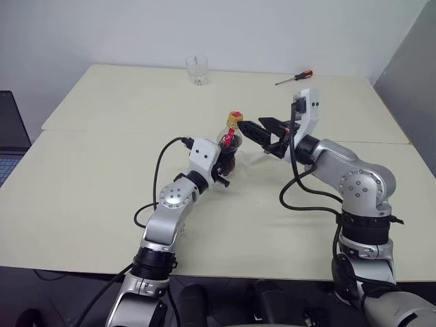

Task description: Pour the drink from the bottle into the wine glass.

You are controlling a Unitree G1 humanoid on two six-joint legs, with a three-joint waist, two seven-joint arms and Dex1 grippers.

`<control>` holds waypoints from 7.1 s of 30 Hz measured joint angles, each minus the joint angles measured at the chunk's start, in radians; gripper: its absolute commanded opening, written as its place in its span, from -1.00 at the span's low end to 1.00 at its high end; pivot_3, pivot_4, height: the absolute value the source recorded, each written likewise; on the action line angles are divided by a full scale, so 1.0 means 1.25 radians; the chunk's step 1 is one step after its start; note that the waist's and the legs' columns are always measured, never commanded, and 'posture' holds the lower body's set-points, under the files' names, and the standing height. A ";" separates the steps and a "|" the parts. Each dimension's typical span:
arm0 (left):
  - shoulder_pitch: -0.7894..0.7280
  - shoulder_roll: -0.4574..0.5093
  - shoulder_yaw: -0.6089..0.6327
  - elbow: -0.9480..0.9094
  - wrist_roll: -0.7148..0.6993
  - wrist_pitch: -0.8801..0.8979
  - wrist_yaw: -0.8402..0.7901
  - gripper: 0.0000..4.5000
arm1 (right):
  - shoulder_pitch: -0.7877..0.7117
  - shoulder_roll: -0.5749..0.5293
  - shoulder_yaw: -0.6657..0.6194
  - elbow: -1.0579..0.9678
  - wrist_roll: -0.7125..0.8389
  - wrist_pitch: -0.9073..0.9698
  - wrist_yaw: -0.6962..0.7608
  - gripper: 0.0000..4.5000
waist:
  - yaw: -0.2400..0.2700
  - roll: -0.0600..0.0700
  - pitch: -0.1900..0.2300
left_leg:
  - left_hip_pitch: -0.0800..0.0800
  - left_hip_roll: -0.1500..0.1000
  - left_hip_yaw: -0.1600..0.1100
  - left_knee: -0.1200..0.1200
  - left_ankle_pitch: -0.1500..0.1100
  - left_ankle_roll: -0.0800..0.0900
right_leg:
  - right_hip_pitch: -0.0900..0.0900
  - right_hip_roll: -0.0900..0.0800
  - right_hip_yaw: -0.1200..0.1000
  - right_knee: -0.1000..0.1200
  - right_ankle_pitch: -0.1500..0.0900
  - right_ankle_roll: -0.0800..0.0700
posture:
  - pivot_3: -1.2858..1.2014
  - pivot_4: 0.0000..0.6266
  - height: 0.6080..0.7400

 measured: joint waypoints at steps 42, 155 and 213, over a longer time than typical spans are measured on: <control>0.005 0.000 0.000 -0.019 0.000 0.001 0.016 -0.62 | -0.058 0.061 0.052 0.115 -0.039 -0.072 0.021 0.62 | 0.000 0.000 0.000 | 0.000 0.000 0.000 0.000 0.000 0.000 | 0.000 0.000 0.000 0.000 0.000 0.000 | 0.03 -0.52 1.00; 0.137 0.056 0.294 0.247 0.023 -0.355 0.324 0.98 | 0.192 -0.117 -0.107 0.182 -0.314 -0.185 -0.120 1.00 | 0.001 0.001 0.000 | 0.002 0.000 0.003 0.001 0.000 0.000 | 0.001 0.001 0.002 0.000 0.001 -0.001 | 0.03 -0.52 1.00; 0.226 0.268 0.094 -0.223 -0.125 0.131 -0.137 0.98 | -0.002 0.260 -0.371 0.243 0.222 0.116 -0.573 1.00 | -0.019 0.005 -0.002 | 0.001 0.001 -0.002 0.001 0.000 0.000 | 0.001 0.003 0.001 -0.001 -0.001 -0.001 | 0.03 -0.52 1.00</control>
